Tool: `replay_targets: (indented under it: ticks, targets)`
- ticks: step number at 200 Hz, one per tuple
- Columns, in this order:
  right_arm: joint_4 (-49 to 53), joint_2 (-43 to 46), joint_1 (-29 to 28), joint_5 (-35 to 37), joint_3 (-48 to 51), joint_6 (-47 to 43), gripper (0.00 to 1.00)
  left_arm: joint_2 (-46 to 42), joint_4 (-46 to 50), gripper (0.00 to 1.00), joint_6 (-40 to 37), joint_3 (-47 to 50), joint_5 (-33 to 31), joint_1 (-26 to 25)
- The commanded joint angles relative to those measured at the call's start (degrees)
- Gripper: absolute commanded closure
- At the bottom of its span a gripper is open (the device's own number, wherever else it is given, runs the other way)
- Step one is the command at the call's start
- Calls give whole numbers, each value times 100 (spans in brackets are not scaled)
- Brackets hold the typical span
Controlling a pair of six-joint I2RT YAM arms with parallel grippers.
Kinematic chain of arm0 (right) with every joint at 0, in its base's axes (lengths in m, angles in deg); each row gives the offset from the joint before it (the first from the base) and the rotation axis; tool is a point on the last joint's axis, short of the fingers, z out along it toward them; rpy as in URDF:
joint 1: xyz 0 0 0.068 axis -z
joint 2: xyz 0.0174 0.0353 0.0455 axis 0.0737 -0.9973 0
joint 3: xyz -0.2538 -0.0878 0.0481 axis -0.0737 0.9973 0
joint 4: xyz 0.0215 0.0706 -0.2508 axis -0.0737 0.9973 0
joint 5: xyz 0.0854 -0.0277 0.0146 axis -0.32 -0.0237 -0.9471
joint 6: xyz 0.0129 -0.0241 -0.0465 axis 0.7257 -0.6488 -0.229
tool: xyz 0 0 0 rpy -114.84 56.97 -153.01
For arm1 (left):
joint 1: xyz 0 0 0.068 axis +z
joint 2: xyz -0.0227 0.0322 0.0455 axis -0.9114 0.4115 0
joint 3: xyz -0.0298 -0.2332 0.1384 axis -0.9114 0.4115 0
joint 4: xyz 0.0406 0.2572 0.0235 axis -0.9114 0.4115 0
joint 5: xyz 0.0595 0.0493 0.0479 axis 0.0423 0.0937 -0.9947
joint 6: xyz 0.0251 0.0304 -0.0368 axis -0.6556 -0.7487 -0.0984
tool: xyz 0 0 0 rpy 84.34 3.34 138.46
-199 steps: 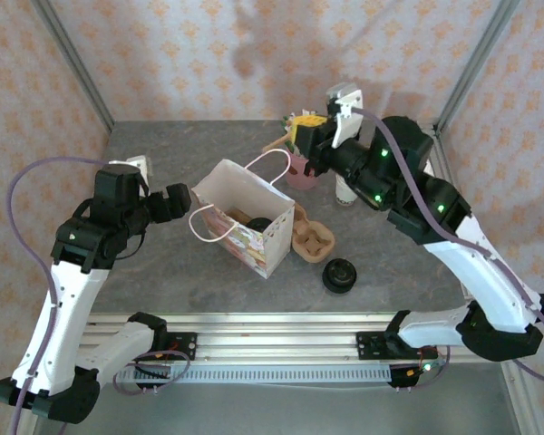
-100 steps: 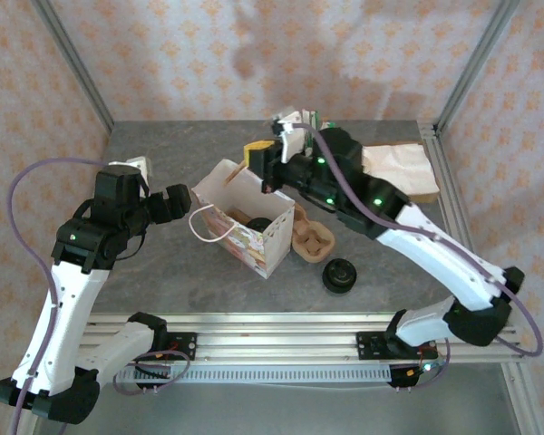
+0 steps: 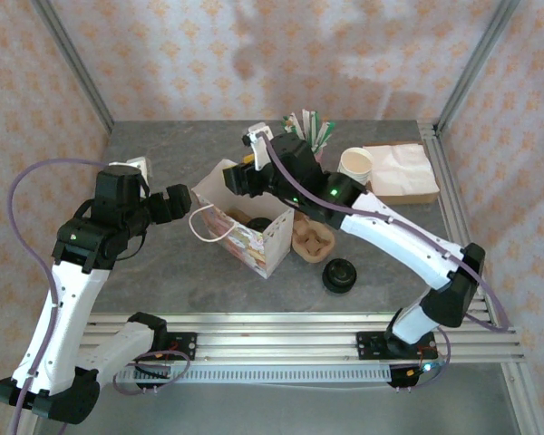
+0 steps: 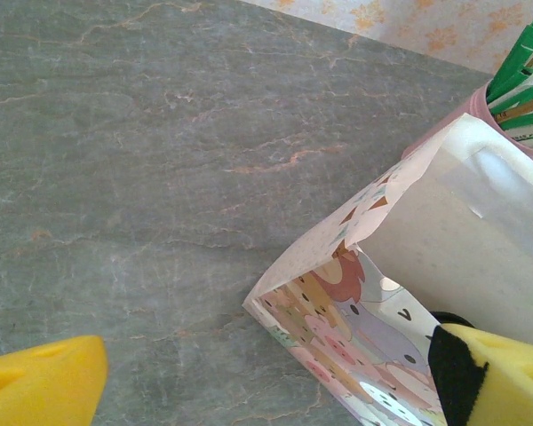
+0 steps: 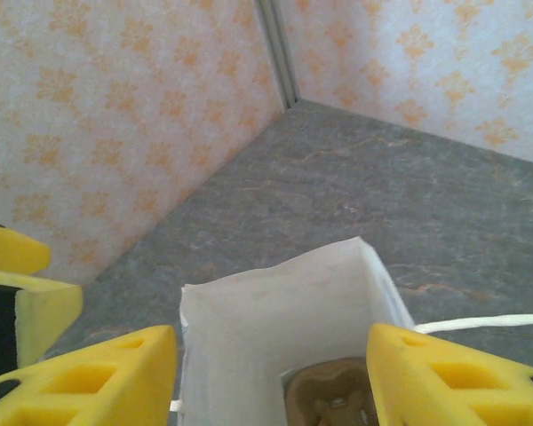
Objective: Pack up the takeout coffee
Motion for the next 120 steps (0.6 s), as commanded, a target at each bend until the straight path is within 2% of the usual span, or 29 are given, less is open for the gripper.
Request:
replay_targets:
  ticks: [1, 17, 32, 75, 104, 120]
  targets:
    - [217, 459, 103, 840, -253, -295, 44, 3, -85, 5, 34, 61, -72, -2]
    - [397, 668, 436, 1191, -225, -241, 47, 14, -99, 5, 38, 51, -34, -1]
    - [441, 931, 971, 1166, -82, -46, 48, 23, -94, 5, 30, 47, -50, -3]
    - [537, 1391, 3092, 680, 432, 410, 48, 43, -86, 5, 33, 50, -25, -4]
    - [597, 967, 4688, -307, 670, 968, 51, 76, -73, 5, 44, 65, 76, 1]
    - [664, 509, 5326, -786, 679, 1129, 53, 131, 23, 5, 0, 6, 132, 1]
